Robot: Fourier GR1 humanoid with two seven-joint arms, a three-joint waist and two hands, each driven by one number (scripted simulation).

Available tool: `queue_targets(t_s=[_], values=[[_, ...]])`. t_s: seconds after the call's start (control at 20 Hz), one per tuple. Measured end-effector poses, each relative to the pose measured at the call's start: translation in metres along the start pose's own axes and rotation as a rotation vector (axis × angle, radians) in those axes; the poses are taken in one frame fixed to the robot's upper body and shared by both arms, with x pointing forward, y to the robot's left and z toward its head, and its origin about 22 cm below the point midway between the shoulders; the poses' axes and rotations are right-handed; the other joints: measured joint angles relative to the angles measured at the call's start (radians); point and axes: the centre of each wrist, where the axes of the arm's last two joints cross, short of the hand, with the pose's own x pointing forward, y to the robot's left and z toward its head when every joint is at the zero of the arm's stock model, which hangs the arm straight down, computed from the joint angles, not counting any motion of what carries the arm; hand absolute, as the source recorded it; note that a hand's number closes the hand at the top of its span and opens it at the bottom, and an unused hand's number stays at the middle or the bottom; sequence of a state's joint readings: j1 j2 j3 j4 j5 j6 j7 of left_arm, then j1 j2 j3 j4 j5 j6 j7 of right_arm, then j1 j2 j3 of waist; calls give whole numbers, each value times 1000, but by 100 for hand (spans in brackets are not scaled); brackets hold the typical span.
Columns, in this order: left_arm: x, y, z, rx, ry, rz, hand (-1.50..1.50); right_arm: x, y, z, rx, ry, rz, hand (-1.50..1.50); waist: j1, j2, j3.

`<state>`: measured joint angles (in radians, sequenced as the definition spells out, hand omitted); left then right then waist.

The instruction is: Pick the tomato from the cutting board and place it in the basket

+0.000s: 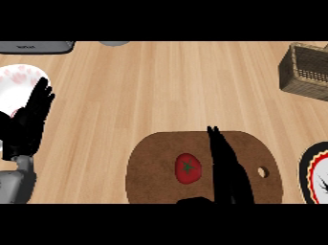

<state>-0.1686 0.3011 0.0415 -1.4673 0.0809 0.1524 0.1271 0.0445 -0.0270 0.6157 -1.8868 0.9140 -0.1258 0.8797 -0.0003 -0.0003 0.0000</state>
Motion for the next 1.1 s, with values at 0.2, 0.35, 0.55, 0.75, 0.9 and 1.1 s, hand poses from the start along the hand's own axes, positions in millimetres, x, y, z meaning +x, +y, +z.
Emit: queue_targets(t_s=[0.2,0.35,0.55,0.75,0.9,1.1], values=[[-1,-4,-3,-6,0,0,0,-1,4,-4,-2,26,36,-150,-1,0,0],[2,5,-4,2,1,-2,0,-3,12,-6,-6,35,49,-150,0,0,0],[4,-1,-3,-3,-3,-4,0,-7,12,-14,-6,42,54,-150,0,0,0],[7,-12,-3,-3,-1,-1,0,-6,26,-21,2,43,60,-150,1,0,0],[12,-4,-4,-7,2,1,0,-12,29,-21,13,42,66,-150,0,0,0],[8,-2,-3,-5,0,-2,0,-14,30,-33,22,54,72,-150,0,-1,0]])
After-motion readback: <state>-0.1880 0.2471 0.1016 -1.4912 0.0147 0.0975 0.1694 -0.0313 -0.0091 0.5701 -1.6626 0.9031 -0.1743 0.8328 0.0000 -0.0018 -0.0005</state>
